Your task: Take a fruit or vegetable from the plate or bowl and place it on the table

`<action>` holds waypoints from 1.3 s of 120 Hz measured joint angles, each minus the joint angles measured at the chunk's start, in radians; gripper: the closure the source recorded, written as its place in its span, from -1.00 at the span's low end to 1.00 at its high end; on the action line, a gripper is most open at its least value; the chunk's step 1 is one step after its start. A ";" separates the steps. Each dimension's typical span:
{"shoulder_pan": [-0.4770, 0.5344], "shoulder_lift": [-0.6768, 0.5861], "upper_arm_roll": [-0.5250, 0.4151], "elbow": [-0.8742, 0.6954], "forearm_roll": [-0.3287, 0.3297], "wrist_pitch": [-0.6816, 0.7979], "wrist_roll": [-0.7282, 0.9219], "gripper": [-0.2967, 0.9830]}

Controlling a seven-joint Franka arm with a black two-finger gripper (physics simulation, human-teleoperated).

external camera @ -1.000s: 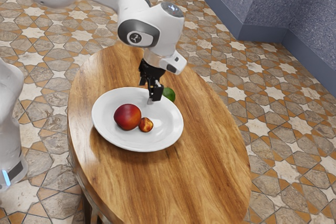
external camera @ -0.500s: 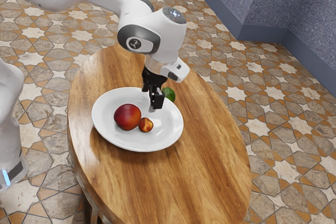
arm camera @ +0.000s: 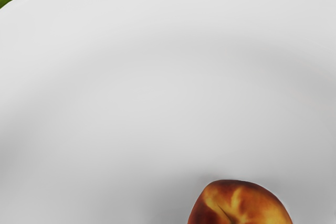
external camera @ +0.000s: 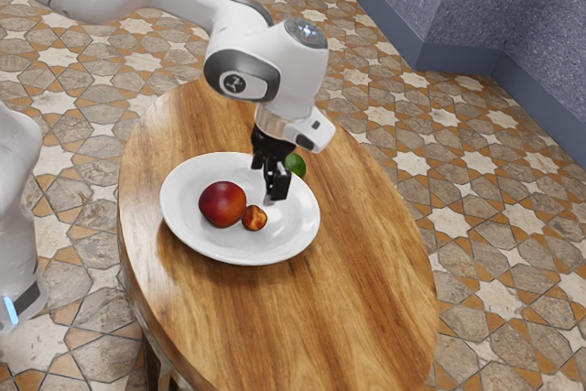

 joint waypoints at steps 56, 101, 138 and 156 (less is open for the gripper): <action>0.000 0.002 -0.038 0.002 0.024 -0.004 -0.037 -0.54; 0.001 0.002 -0.038 0.003 0.019 -0.021 -0.061 -0.54; -0.001 0.004 -0.039 0.003 -0.037 0.008 -0.069 -0.54; -0.011 0.016 -0.040 0.002 -0.069 0.033 -0.066 -0.54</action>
